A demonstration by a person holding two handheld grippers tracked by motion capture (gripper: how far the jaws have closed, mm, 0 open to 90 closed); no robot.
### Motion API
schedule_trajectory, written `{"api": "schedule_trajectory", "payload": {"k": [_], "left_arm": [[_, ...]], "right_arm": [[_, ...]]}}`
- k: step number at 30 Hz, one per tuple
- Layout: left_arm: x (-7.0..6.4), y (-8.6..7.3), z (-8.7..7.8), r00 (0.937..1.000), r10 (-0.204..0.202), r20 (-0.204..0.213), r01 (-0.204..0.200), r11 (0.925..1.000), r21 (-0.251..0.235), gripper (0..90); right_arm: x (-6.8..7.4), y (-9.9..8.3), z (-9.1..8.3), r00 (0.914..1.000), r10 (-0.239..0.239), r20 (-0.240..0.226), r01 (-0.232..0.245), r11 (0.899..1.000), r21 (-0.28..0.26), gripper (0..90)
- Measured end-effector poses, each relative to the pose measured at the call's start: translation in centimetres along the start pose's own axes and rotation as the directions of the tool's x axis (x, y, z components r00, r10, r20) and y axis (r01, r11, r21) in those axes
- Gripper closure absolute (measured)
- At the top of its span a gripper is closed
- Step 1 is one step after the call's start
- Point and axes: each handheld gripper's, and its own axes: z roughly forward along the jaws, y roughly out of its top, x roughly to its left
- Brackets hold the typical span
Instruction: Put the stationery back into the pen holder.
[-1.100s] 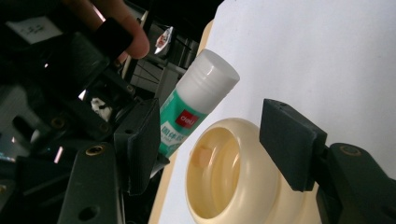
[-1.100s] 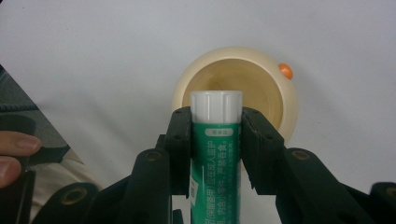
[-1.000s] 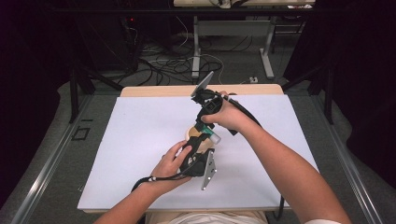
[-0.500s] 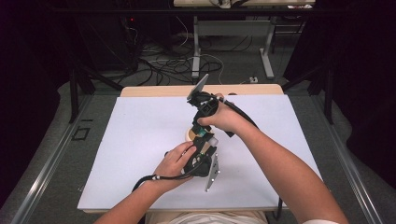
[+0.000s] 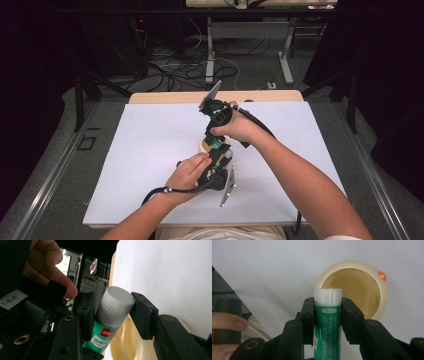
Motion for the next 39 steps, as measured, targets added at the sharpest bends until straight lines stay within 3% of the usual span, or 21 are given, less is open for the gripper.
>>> {"api": "schedule_trajectory", "payload": {"k": [4, 7, 11, 14, 16, 19, 26, 30, 31, 32, 33, 34, 35, 36, 38, 39], "left_arm": [[0.0, 0.0, 0.0, 0.9999, 0.012, 0.001, -0.012, 0.9999, -0.001, 57.7], [0.3, 0.1, -0.3, 0.9965, 0.083, 0.012, -0.084, 0.9951, 0.053, 58.4], [0.0, 0.1, -0.2, 0.9976, 0.069, 0.002, -0.069, 0.9973, 0.025, 59.3], [0.0, 0.1, -0.2, 0.9961, 0.088, 0.001, -0.088, 0.9956, 0.031, 60.1], [-0.1, 0.1, -0.2, 0.9954, 0.095, -0.005, -0.095, 0.9951, 0.027, 60.7], [0.0, 0.1, -0.4, 0.9936, 0.112, -0.009, -0.112, 0.9932, 0.032, 61.4], [0.1, 0.1, -0.4, 0.9931, 0.116, -0.015, -0.116, 0.9929, 0.027, 62.8], [0.3, 0.1, -0.4, 0.995, 0.098, -0.014, -0.098, 0.9951, 0.014, 63.6], [0.1, 0.1, -0.1, 0.9984, 0.052, -0.023, -0.053, 0.9983, -0.026, 63.7], [-0.3, 0.1, 0.2, 0.9997, -0.008, -0.023, 0.006, 0.9974, -0.071, 63.8], [0.8, 0.3, -0.7, 0.9884, 0.152, -0.008, -0.151, 0.9866, 0.062, 63.9], [0.2, 0.1, -0.1, 0.9989, 0.041, -0.024, -0.042, 0.9987, -0.03, 64.0], [0.3, 0.1, -0.1, 0.9991, 0.037, -0.023, -0.038, 0.9988, -0.032, 64.0], [0.4, 0.1, -0.1, 0.9991, 0.036, -0.021, -0.037, 0.9988, -0.032, 64.0], [0.6, 0.1, 0.0, 0.9989, 0.041, -0.023, -0.042, 0.9985, -0.036, 64.1], [0.6, 0.1, 0.0, 0.9999, 0.012, -0.008, -0.012, 0.9995, -0.031, 64.1]], "right_arm": [[0.0, 0.0, 0.1, 1.0, 0.006, -0.001, -0.006, 1.0, 0.004, 66.2], [-0.2, 0.1, 0.0, 0.9999, -0.014, 0.008, 0.013, 0.999, 0.037, 66.2], [-0.1, 0.0, 0.1, 1.0, 0.007, 0.006, -0.007, 0.999, 0.044, 66.2], [-0.1, 0.0, 0.4, 1.0, 0.006, 0.004, -0.006, 1.0, 0.024, 66.1], [-0.1, 0.1, 0.2, 0.9999, 0.005, 0.01, -0.006, 0.998, 0.057, 66.1], [-0.1, 0.1, 0.2, 1.0, 0.009, -0.001, -0.009, 0.999, 0.053, 66.0], [-0.3, 0.1, 0.2, 0.9997, 0.024, -0.005, -0.024, 0.998, 0.058, 65.5], [-0.4, 0.0, 0.4, 0.9975, 0.068, -0.02, -0.068, 0.998, 0.006, 60.1], [-0.6, 0.1, 0.4, 0.9985, 0.05, -0.022, -0.05, 0.999, -0.005, 58.5], [-0.6, 0.1, 0.3, 0.9979, 0.063, -0.019, -0.063, 0.998, -0.006, 56.5], [-0.7, 0.1, 0.2, 0.9984, 0.055, -0.014, -0.055, 0.998, -0.006, 54.5], [-0.6, 0.2, 0.1, 0.9973, 0.071, -0.016, -0.071, 0.997, 0.001, 52.6], [-0.8, 0.2, 0.1, 0.9986, 0.052, -0.011, -0.052, 0.998, -0.026, 51.1], [-0.8, 0.1, 0.3, 0.998, 0.063, -0.009, -0.064, 0.996, -0.061, 49.7], [-1.0, 0.2, 0.0, 0.9975, 0.07, -0.002, -0.07, 0.996, -0.062, 47.1], [-1.0, 0.2, -0.1, 0.9973, 0.074, 0.005, -0.073, 0.994, -0.075, 46.8]]}}
